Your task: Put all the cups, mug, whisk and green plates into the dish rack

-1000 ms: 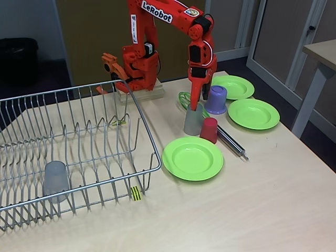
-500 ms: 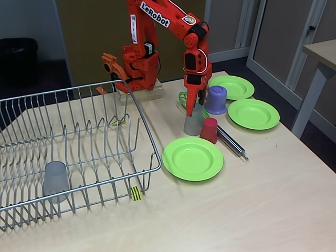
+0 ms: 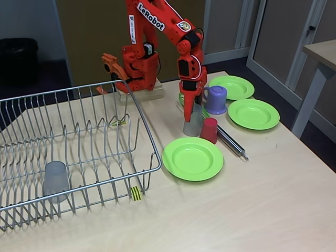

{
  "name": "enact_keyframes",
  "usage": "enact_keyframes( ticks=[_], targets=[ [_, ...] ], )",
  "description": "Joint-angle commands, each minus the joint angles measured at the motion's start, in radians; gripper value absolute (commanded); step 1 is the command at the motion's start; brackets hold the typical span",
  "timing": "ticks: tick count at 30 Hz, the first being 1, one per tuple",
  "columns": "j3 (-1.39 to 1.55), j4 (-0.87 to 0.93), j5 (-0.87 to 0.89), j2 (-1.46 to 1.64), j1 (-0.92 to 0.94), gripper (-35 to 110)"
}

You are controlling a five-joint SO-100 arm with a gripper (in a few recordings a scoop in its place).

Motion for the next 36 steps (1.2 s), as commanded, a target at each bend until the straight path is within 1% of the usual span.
enact_keyframes(
  ticks=[1, 4, 11, 15, 21, 26, 30, 33, 36],
  targets=[
    [0.021, -0.032, -0.031, 0.031, 0.014, 35],
    [0.018, -0.028, -0.058, 0.034, 0.028, 30],
    [-0.031, 0.049, -0.084, 0.049, 0.043, 22],
    [-0.044, 0.081, -0.094, 0.074, 0.043, 20],
    [-0.086, 0.186, -0.132, 0.144, 0.055, 20],
    [-0.166, 0.331, -0.202, 0.233, 0.086, 20],
    [-0.265, 0.474, -0.324, 0.308, 0.149, 21],
    [-0.359, 0.575, -0.483, 0.348, 0.239, 21],
    [-0.451, 0.643, -0.684, 0.364, 0.364, 20]
  ],
)
